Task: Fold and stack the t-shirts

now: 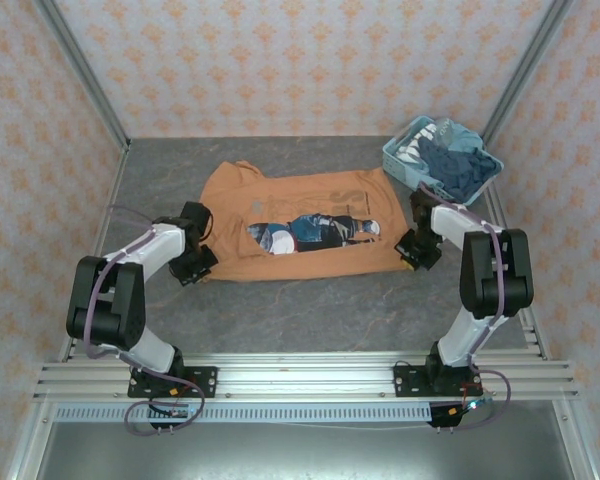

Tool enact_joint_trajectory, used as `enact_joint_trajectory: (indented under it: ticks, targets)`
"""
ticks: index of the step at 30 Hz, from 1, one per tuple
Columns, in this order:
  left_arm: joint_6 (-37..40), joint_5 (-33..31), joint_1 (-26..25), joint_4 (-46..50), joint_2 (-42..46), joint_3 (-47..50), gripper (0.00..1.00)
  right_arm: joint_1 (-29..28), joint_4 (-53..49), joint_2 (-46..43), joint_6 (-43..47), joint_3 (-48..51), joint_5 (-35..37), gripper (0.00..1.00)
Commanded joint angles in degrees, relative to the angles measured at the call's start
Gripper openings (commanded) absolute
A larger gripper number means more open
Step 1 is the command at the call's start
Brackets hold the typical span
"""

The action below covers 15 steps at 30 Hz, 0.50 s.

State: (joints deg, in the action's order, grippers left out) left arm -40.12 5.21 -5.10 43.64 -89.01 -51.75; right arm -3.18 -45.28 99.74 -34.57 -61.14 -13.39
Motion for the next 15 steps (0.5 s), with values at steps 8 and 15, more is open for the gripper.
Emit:
enact_joint_trajectory:
  ticks: [8, 15]
  targets:
    - [1.37, -5.26, 0.64, 9.51, 7.52, 3.85, 0.0, 0.37, -4.6, -8.71, -1.32, 6.21, 2.86, 0.0]
    - [1.09, -2.92, 0.62, 4.97, 4.76, 6.53, 0.0, 0.32, -2.33, -6.76, -2.96, 9.61, -0.1, 0.18]
